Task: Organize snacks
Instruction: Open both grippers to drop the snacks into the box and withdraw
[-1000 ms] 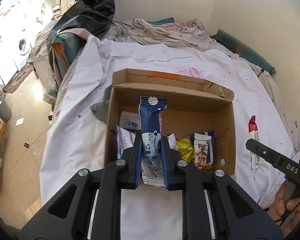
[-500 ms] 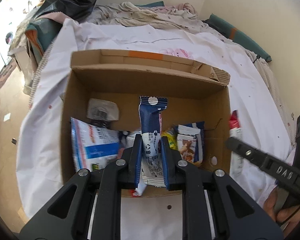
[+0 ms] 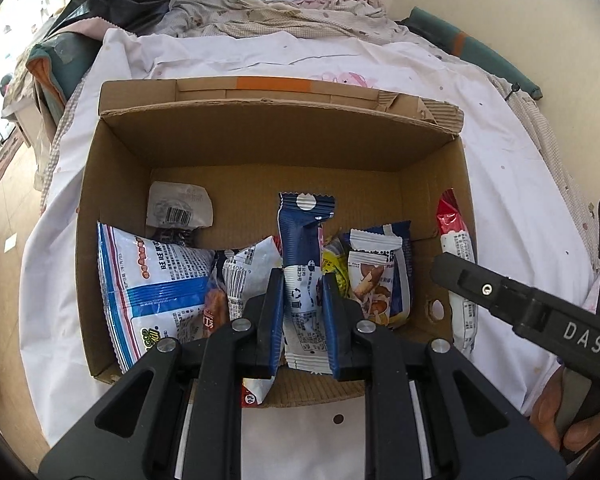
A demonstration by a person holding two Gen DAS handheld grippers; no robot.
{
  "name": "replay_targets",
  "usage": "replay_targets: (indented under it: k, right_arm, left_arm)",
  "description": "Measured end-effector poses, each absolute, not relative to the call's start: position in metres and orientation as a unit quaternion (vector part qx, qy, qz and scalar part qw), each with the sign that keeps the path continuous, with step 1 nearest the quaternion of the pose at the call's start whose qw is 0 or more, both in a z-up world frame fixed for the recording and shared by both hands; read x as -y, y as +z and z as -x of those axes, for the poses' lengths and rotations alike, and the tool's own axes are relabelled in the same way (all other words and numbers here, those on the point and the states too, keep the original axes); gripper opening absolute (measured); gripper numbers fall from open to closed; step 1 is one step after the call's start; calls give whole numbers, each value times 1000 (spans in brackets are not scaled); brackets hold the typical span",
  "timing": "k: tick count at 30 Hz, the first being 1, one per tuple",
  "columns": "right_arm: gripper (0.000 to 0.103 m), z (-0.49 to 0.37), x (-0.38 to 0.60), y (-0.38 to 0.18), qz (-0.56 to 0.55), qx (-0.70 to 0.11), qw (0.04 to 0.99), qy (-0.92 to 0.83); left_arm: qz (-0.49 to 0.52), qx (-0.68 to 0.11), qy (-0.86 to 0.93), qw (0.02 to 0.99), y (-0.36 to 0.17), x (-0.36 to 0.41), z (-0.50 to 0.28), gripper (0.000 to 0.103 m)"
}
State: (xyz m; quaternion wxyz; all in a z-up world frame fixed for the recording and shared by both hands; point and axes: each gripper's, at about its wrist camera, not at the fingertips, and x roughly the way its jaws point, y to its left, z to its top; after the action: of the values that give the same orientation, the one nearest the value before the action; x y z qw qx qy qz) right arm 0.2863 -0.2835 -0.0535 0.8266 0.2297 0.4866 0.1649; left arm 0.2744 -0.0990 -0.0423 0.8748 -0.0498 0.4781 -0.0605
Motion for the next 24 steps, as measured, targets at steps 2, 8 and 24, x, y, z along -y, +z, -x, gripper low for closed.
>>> replay_targets:
  k: [2, 8, 24]
  right_arm:
    - [37, -287, 285, -54, -237, -485, 826, 162]
    - [75, -283, 286, -42, -236, -460, 842, 158]
    - [98, -234, 278, 4, -180, -384, 891, 164]
  left_arm:
    - [50, -478, -67, 875, -41, 101, -274, 16]
    - [40, -468, -70, 880, -34, 103, -268, 57]
    - [18, -406, -15, 913, 10, 58, -223, 78]
